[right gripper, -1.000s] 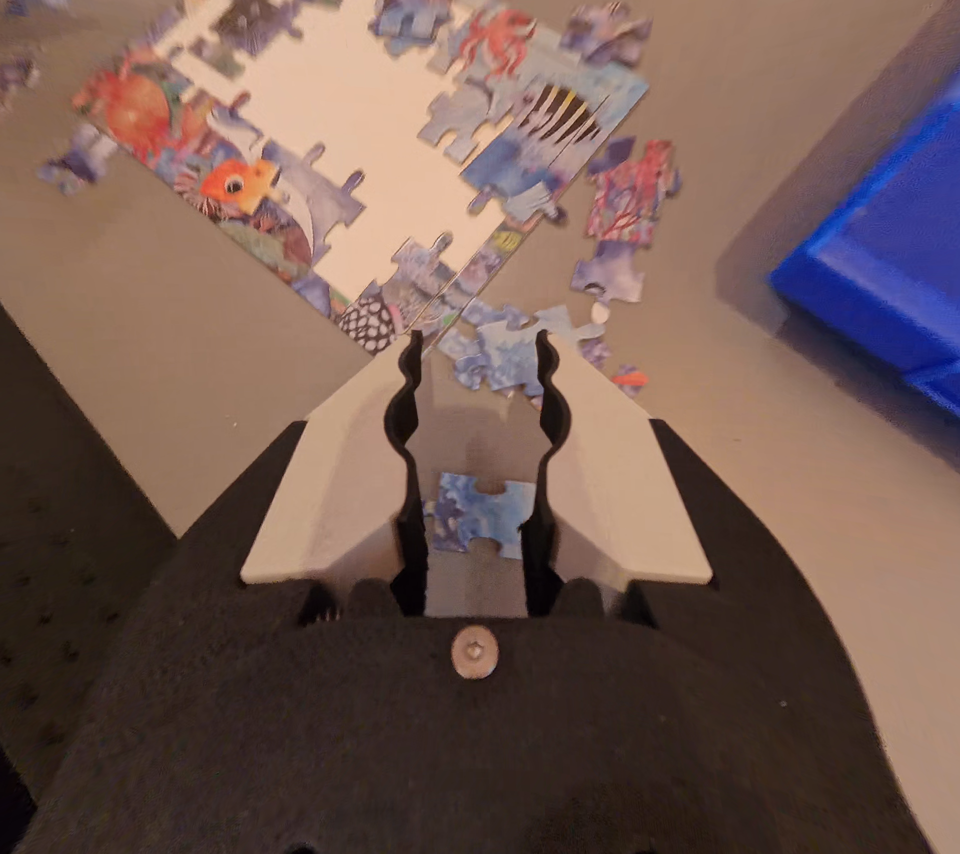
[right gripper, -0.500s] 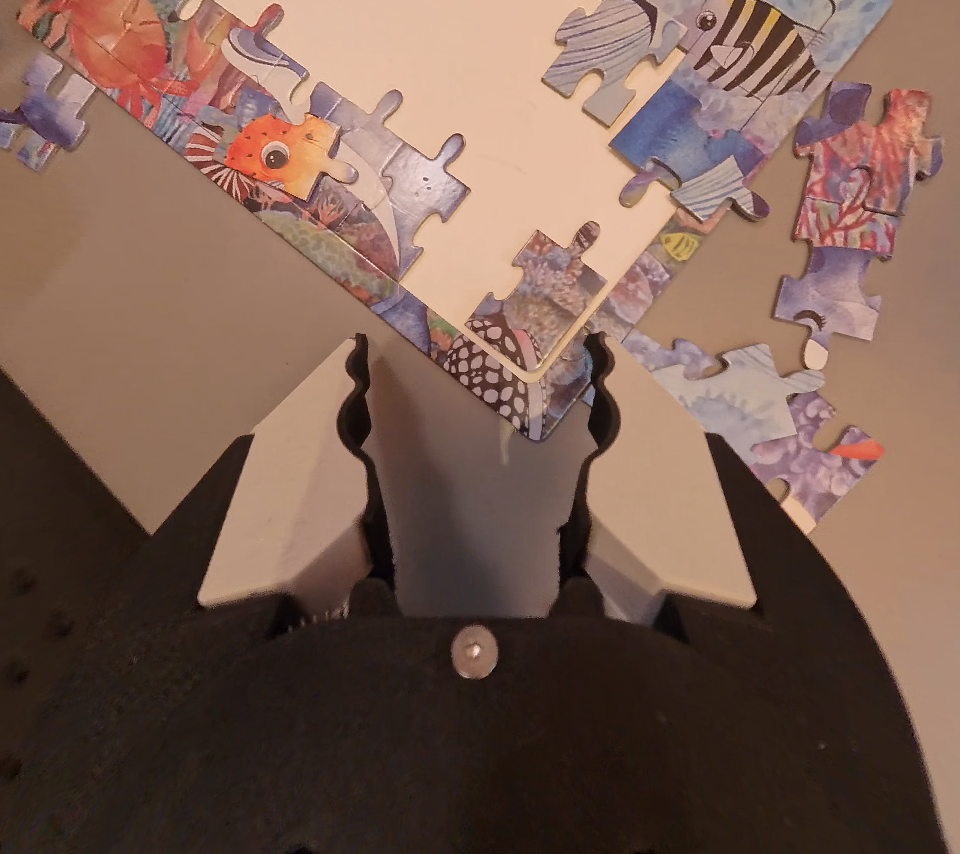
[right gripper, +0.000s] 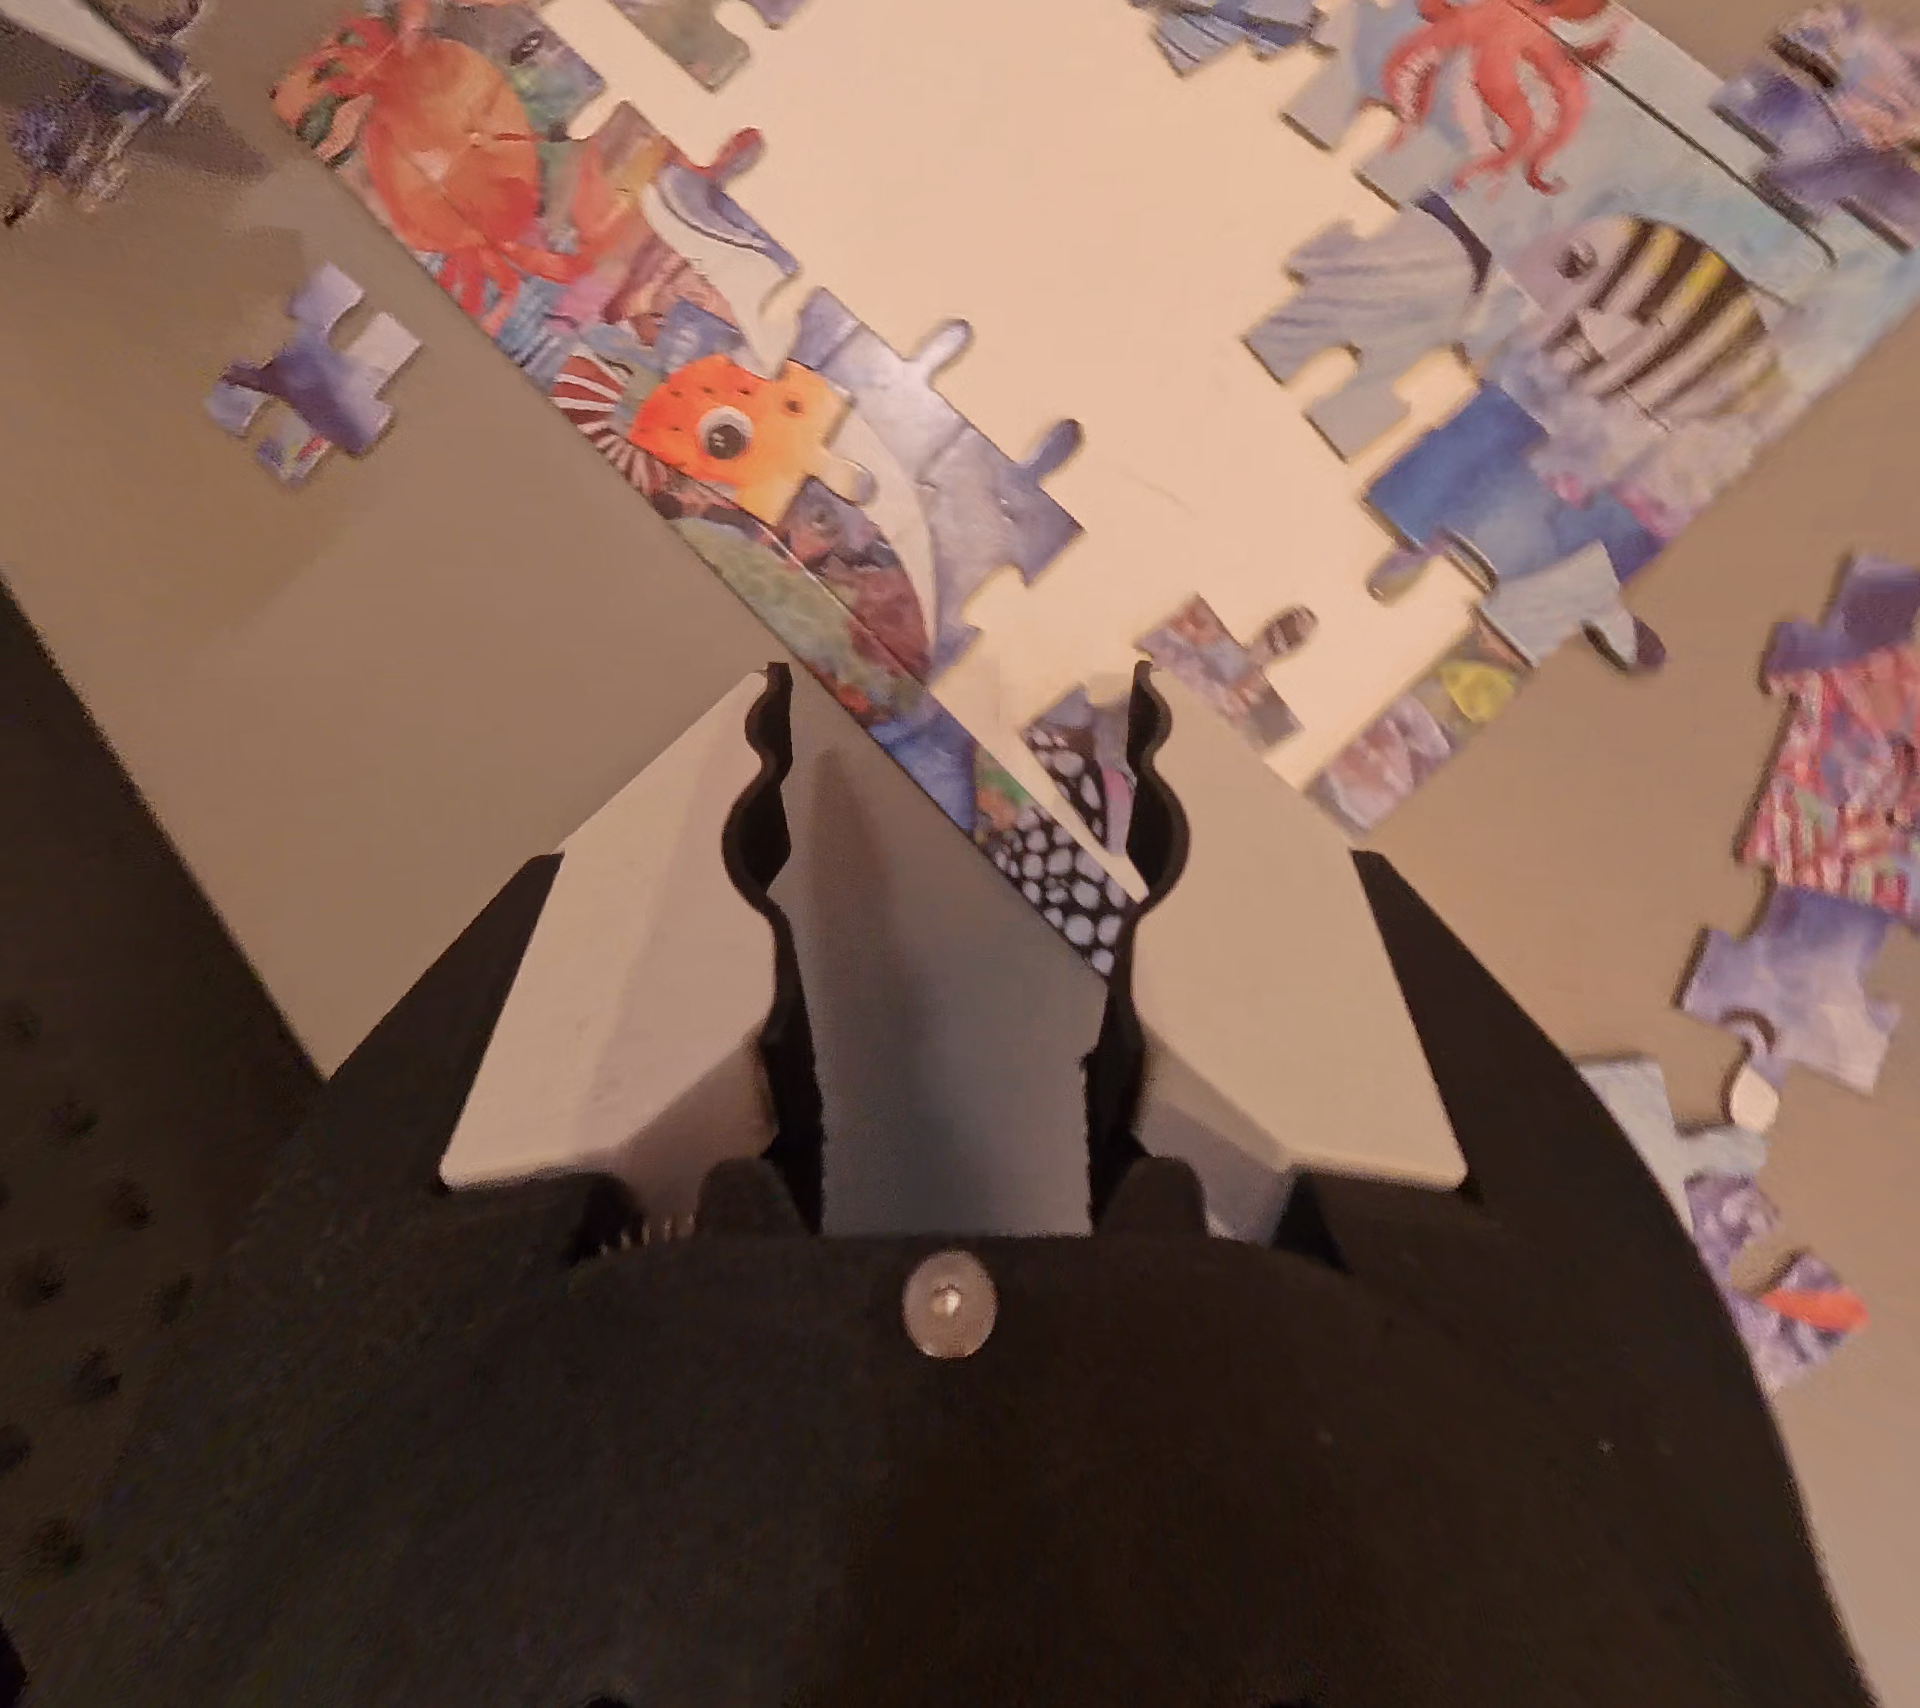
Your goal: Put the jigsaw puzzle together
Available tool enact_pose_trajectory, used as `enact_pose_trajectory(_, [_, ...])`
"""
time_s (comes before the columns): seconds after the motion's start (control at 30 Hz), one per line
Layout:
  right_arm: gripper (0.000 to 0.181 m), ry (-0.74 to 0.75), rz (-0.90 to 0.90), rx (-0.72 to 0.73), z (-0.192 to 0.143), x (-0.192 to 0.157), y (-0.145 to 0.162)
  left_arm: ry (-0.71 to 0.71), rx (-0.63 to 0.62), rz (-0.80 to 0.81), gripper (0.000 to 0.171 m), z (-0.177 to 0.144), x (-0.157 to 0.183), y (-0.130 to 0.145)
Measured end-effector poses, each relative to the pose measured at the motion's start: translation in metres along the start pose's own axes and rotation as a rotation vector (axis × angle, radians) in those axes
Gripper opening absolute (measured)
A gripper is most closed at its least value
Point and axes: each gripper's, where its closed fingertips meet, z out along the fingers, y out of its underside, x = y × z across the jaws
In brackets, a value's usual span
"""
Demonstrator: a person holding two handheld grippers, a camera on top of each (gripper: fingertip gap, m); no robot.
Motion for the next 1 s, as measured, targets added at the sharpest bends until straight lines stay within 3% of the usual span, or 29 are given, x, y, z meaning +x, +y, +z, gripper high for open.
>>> enact_pose_trajectory(0.13, [0.059,-0.056,-0.138,-0.022,0.021,-0.031,-0.019,-0.063,-0.035,-0.005,0.066,-0.009,-0.014,0.012])
enact_pose_trajectory(0.37, [0.044,-0.144,-0.275,-0.037,0.052,-0.055,-0.035,-0.116,-0.067,-0.013,0.065,-0.023,-0.029,0.025])
enact_pose_trajectory(0.5, [0.018,-0.144,-0.288,-0.048,0.053,-0.053,-0.036,-0.127,-0.065,-0.01,0.064,-0.028,-0.031,0.027])
enact_pose_trajectory(0.63, [0.002,-0.187,-0.298,-0.059,0.049,-0.062,-0.028,-0.132,-0.075,-0.011,0.064,-0.03,-0.032,0.031])
enact_pose_trajectory(0.9, [0.007,-0.233,-0.308,-0.151,0.034,-0.081,-0.001,-0.161,-0.078,-0.014,0.063,-0.038,-0.037,0.032])
enact_pose_trajectory(1.0, [0.017,-0.199,-0.321,-0.138,0.032,-0.08,-0.009,-0.18,-0.07,-0.025,0.063,-0.04,-0.041,0.031])
